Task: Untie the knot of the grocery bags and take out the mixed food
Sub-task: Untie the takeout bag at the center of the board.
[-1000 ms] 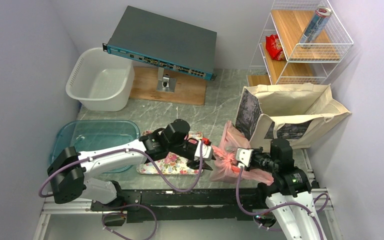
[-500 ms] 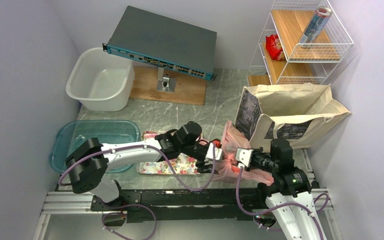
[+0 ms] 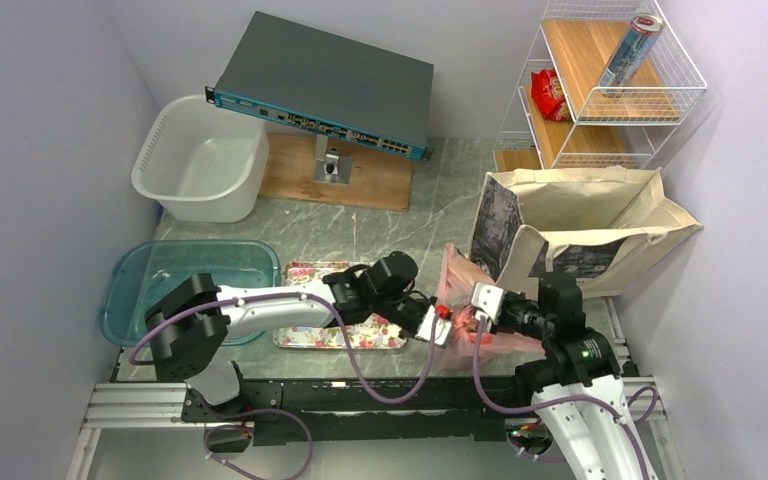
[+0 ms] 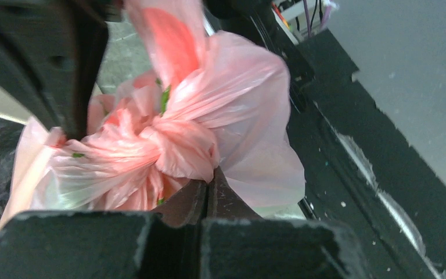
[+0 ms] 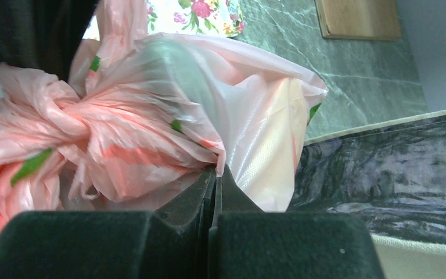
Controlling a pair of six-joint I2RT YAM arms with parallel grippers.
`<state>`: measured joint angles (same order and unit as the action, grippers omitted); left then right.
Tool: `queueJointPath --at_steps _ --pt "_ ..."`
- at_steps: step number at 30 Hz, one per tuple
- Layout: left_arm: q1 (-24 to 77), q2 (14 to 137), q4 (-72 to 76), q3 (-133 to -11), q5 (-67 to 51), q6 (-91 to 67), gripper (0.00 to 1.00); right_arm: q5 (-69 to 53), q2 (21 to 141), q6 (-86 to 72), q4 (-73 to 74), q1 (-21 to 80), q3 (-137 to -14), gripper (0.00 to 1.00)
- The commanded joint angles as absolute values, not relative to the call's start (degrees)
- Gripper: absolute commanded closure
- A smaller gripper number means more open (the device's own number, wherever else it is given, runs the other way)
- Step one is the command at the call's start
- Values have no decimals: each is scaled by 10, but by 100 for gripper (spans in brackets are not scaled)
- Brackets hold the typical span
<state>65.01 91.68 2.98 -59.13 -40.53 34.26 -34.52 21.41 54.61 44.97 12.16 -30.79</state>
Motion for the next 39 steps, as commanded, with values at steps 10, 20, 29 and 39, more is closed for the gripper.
queueJointPath --at_steps 10,20,29,39 --pt "672 796 -148 -478 -419 672 100 -158 298 459 243 114 -327 100" --pt "689 758 -182 -412 -398 804 100 -126 321 455 208 56 -337 100" --pt "681 740 -152 -404 -381 791 100 -265 337 495 322 -18 -383 100" --pt "658 758 -104 -454 -404 745 100 -489 326 536 467 -17 -465 23"
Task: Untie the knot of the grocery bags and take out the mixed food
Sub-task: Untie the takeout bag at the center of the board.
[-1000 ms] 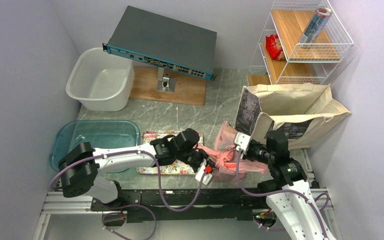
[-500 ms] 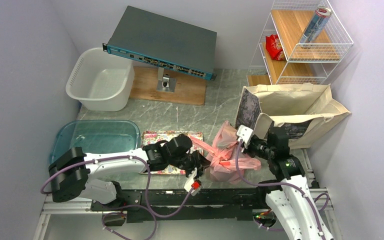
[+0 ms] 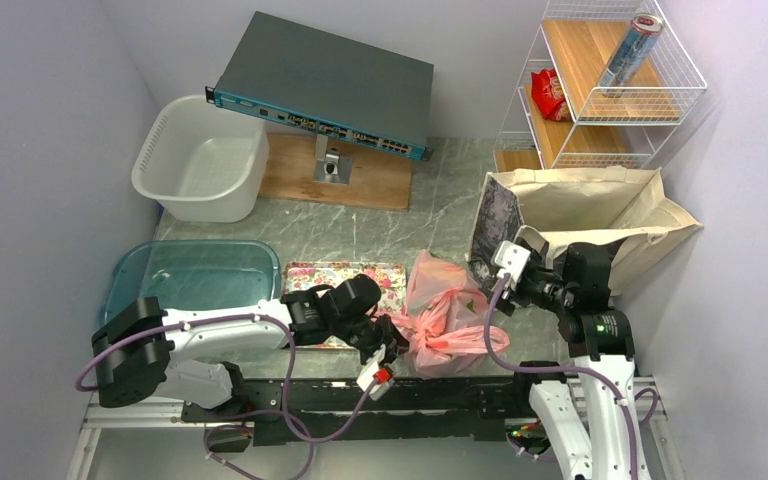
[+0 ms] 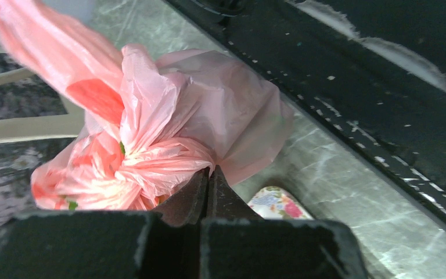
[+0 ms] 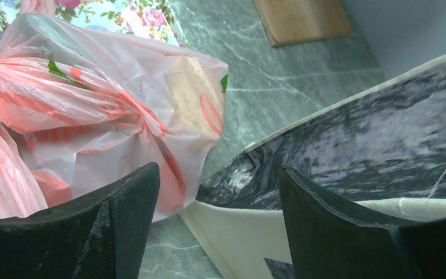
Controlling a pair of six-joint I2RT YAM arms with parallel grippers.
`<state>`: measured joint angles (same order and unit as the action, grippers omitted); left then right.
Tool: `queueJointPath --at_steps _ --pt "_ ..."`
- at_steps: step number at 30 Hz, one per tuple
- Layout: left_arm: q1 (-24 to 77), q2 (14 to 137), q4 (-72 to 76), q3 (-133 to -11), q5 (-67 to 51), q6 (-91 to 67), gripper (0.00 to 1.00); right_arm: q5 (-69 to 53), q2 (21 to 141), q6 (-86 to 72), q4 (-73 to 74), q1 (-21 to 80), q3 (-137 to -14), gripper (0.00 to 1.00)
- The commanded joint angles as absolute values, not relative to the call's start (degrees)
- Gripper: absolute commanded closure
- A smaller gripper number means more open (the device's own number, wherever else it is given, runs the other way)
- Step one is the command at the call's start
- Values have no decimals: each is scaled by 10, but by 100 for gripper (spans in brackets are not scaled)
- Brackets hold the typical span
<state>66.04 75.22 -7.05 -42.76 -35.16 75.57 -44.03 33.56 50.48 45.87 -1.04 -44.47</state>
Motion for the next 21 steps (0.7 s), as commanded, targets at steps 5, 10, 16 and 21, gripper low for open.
queueJointPath --at_steps 5,10,16,21 --pt "655 765 -105 -465 -406 753 100 -535 327 572 498 -15 -474 16" --pt "651 773 -116 -479 -407 749 100 -535 353 575 502 24 -480 17" --pt "642 792 -134 -510 -417 707 100 -424 435 474 447 153 -504 23" --pt "638 801 -142 -521 -417 708 100 -430 423 535 487 187 -496 26"
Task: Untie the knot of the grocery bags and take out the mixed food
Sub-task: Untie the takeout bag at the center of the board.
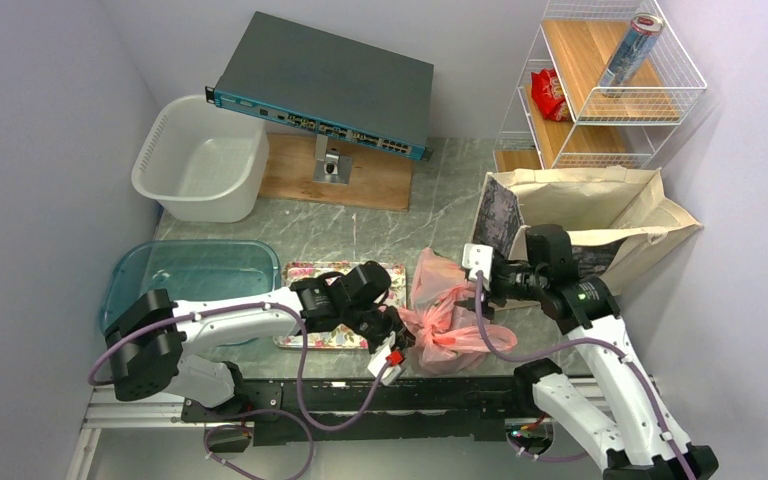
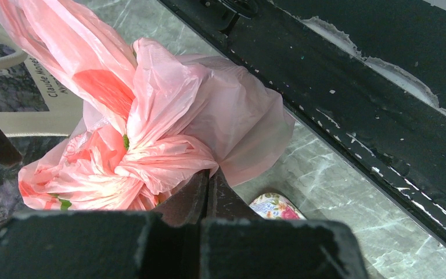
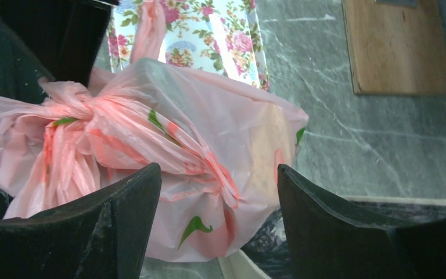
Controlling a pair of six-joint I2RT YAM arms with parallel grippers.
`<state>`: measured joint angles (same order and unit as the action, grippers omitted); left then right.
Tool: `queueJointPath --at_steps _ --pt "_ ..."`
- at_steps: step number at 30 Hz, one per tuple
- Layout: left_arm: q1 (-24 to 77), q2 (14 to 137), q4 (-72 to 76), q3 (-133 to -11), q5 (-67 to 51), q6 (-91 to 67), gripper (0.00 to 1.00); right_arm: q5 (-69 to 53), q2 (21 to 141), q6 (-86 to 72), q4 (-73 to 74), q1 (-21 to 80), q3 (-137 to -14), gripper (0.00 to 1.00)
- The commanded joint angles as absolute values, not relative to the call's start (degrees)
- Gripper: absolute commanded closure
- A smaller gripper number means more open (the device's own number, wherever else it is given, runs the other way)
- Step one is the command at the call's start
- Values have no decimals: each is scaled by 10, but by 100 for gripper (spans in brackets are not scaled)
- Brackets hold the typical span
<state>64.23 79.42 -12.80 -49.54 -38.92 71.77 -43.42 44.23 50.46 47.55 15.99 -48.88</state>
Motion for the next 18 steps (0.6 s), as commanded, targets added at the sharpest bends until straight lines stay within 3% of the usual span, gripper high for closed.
queueJointPath --at_steps 1,6,18 --pt "637 802 -140 -522 -418 706 100 -425 418 537 484 201 -492 26" --pt "637 810 -137 -532 -416 699 100 -368 399 521 455 309 -483 27" --pt "624 810 -116 -536 -415 668 100 -140 389 483 359 520 -391 44"
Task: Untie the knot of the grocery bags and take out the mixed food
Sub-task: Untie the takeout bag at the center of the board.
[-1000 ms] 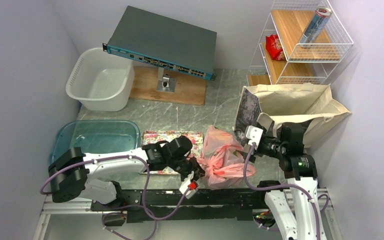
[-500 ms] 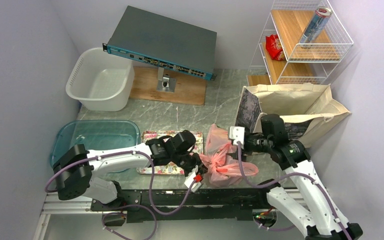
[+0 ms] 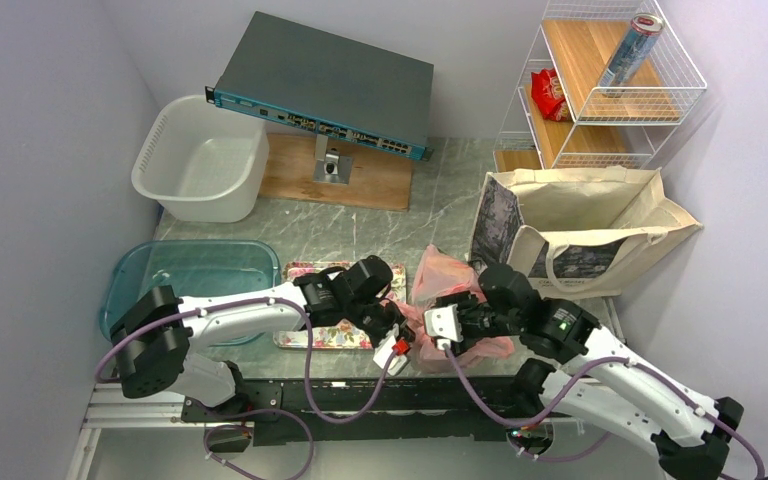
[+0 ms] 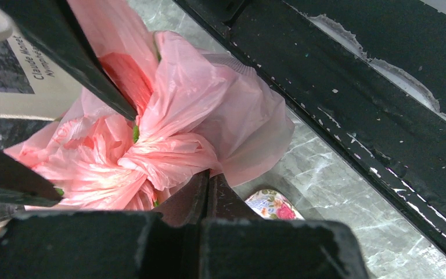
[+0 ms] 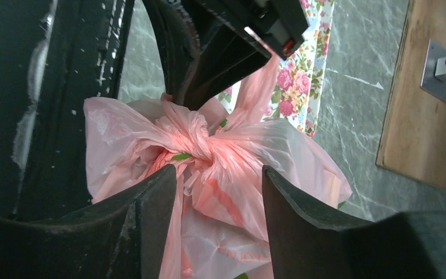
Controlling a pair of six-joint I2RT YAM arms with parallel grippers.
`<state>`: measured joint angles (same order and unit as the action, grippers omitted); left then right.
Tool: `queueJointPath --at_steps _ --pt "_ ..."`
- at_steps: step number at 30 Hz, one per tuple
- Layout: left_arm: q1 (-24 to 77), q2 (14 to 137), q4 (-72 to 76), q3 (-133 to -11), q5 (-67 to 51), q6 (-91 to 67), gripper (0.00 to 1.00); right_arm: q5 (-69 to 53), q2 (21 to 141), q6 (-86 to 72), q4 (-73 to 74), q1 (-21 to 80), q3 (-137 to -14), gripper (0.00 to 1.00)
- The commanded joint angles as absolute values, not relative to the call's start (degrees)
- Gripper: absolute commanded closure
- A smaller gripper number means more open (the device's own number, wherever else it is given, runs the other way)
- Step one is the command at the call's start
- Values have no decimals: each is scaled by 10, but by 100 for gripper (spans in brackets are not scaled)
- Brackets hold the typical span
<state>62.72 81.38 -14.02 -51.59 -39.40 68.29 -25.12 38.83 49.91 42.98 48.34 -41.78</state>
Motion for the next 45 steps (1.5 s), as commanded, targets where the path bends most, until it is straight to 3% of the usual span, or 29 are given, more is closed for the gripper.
queueJointPath --at_steps 1,10,12,14,24,31,38,41,42,45 --pt "623 810 -116 -537 -416 669 100 -118 391 484 338 523 -381 46" --pt "625 796 -140 -520 -428 716 100 -16 400 480 264 529 -344 60" --pt "626 793 -144 -515 -429 724 100 -5 403 476 262 529 -341 72" --pt "627 792 -144 -514 -430 723 100 10 404 465 252 529 -342 100" --pt "652 775 -233 -483 -431 827 100 67 379 410 207 455 -377 100" --pt "660 771 -243 -457 -419 854 100 4 389 356 200 321 -421 100" --pt "659 760 -242 -440 -412 856 100 -46 374 343 209 298 -424 100" --pt "650 761 -203 -451 -416 800 100 -142 365 399 275 298 -427 100" --pt "645 764 -201 -460 -419 790 100 -171 362 417 302 298 -428 98" --pt "637 771 -205 -482 -425 790 100 -224 345 464 331 299 -415 56"
